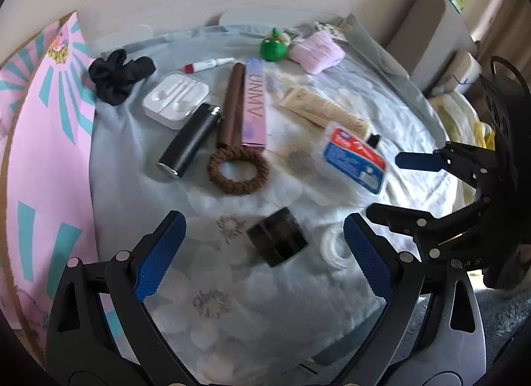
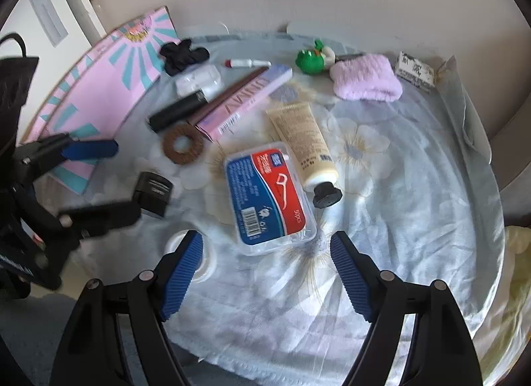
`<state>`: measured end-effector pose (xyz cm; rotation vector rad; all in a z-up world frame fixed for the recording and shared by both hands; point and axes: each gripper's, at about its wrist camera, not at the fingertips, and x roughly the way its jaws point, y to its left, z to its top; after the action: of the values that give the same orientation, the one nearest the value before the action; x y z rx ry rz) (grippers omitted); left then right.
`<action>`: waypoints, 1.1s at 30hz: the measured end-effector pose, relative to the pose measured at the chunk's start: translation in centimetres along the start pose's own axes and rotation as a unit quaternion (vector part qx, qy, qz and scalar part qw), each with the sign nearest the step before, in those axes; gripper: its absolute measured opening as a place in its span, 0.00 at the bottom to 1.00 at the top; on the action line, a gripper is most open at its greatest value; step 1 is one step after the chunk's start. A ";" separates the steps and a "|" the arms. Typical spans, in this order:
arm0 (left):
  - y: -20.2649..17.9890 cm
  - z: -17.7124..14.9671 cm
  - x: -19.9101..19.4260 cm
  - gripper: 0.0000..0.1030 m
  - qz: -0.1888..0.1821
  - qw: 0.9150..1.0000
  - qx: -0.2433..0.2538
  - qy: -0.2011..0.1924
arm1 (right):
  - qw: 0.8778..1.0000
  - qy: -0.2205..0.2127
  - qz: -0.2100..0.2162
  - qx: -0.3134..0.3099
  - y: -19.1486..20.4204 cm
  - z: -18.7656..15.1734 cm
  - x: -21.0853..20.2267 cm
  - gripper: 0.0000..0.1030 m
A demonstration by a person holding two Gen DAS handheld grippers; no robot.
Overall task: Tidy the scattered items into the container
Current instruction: 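Grasp the black square jar with left tool while right grasps toothpick box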
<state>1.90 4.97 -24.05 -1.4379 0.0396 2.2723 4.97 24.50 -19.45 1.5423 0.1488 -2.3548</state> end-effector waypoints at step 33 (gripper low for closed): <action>-1.3 -1.0 -0.2 0.41 0.020 0.994 0.103 -0.010 | 1.000 -0.010 -0.019 -0.013 -0.1 0.6 -0.2 0.48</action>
<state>3.33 5.83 -24.11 -1.3173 0.2901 2.2414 4.50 24.53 -19.03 1.5172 0.2056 -2.3861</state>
